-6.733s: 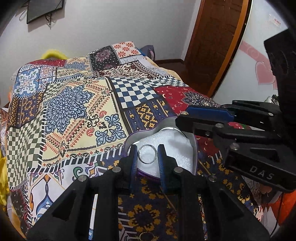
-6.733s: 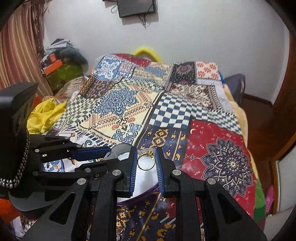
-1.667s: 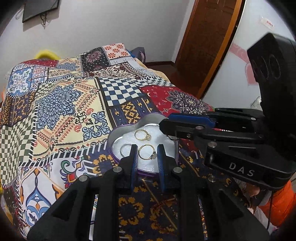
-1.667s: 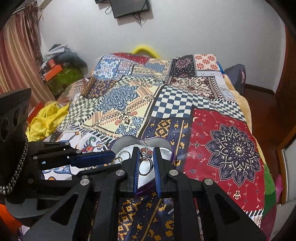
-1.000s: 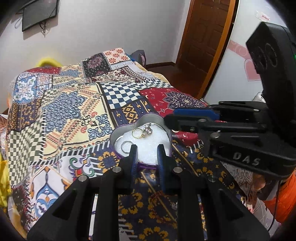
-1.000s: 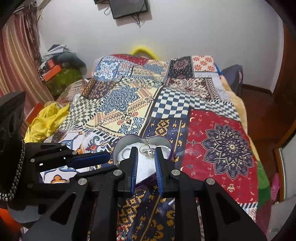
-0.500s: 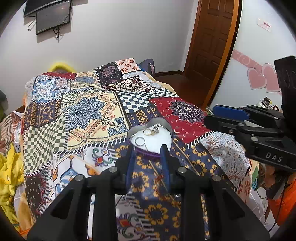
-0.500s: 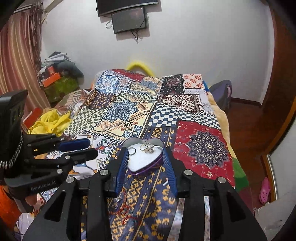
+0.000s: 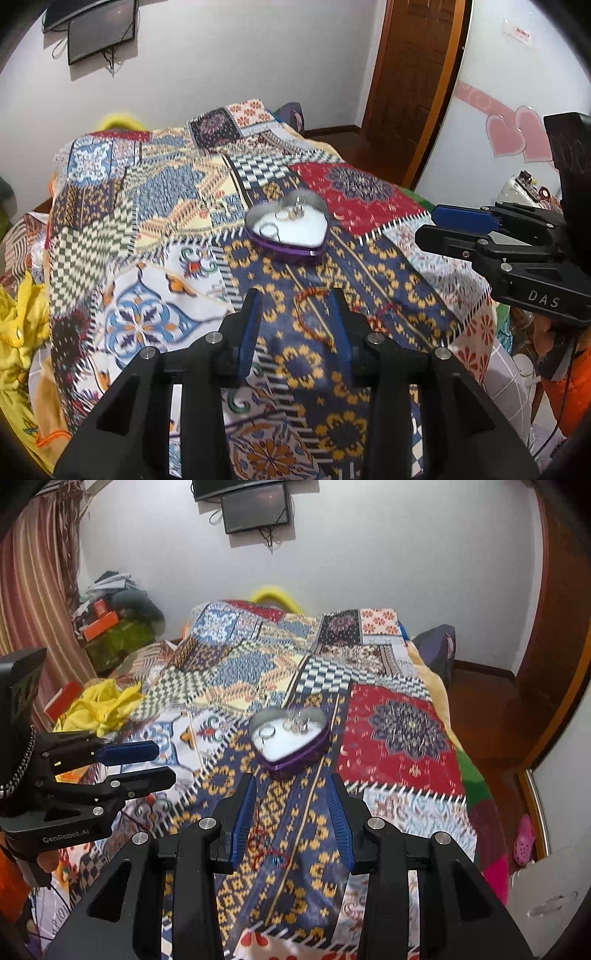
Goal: Organize jewelry
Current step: 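Grasp a red beaded bracelet with each tool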
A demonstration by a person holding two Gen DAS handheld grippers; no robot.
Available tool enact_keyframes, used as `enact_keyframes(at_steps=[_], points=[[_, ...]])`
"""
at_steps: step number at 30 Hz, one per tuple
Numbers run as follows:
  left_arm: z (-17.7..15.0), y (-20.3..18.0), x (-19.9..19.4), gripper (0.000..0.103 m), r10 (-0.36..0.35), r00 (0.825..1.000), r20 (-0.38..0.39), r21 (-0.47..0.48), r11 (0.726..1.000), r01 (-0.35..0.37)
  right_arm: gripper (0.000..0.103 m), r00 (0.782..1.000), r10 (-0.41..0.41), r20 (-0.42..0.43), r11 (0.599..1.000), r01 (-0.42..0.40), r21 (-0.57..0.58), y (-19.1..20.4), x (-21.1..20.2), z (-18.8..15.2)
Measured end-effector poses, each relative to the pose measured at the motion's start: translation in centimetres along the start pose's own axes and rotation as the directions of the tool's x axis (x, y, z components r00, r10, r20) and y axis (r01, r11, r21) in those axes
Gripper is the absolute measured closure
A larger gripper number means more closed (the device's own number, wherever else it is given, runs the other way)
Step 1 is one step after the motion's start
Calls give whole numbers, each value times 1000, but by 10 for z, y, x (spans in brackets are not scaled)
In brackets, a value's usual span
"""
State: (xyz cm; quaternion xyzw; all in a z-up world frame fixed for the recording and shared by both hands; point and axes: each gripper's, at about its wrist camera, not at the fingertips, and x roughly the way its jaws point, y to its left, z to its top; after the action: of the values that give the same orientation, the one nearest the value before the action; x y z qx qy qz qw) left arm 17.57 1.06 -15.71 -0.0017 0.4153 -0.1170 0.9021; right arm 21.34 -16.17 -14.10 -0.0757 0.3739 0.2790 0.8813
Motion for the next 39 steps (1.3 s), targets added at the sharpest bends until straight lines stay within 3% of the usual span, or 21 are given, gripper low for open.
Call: enact_keyframes(at_steps=[10,15,23,29,37,39], points=[[-22,2,27,67,-9,997,-72,-40,999,6,67,991,37,-129,999,-35,14,2,24,-38],[-30,1,36,67,-14,996,-87,-42,999,11,67,981,44,-190,998,-51,-32,15,43,-54],[-26,6,48,67,-17,996,-92,-68,998,11,68,987,20,-160,995,-35,-89,17,48,-57],[-17,13,67,75,-49,993,-112,-112,993,36,94,989,5,-147,994,-22,-110,18,53,-55],[-16,10,89,82,-75,986,-151,-133,990,55,96,992,23,-128,996,-33,-78,14,53,-54],[-16,11,90,100,-68,986,-155,-137,990,47,96,992,26,-127,997,-35,-70,14,52,-53]])
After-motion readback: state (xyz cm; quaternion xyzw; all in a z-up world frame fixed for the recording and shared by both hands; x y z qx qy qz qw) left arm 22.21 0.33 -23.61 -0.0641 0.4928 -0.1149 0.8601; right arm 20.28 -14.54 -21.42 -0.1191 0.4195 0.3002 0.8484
